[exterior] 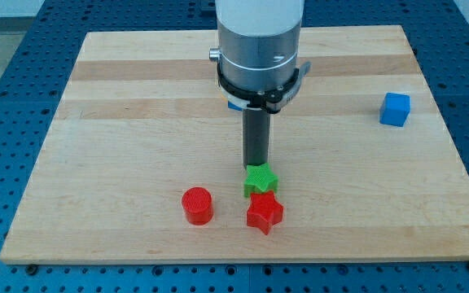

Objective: Move the group of blocks a bit down

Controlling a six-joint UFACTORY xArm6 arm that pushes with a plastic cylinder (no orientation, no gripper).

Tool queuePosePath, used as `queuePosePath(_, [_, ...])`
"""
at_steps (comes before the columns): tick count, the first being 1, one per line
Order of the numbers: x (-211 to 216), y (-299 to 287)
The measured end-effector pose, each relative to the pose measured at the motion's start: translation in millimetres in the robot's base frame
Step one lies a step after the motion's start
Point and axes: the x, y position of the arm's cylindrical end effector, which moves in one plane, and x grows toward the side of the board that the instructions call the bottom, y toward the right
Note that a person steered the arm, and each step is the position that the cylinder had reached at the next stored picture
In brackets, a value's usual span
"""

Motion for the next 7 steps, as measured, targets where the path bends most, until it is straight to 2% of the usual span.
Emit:
queuePosePath(1, [-0.9,-0.1])
queuePosePath(2, [-19.2,-6.8])
queuePosePath(4, [-46.8,-70.1])
queuePosePath(5, [-78.6,-103.3])
queuePosePath(7, [-164.6,-115.1])
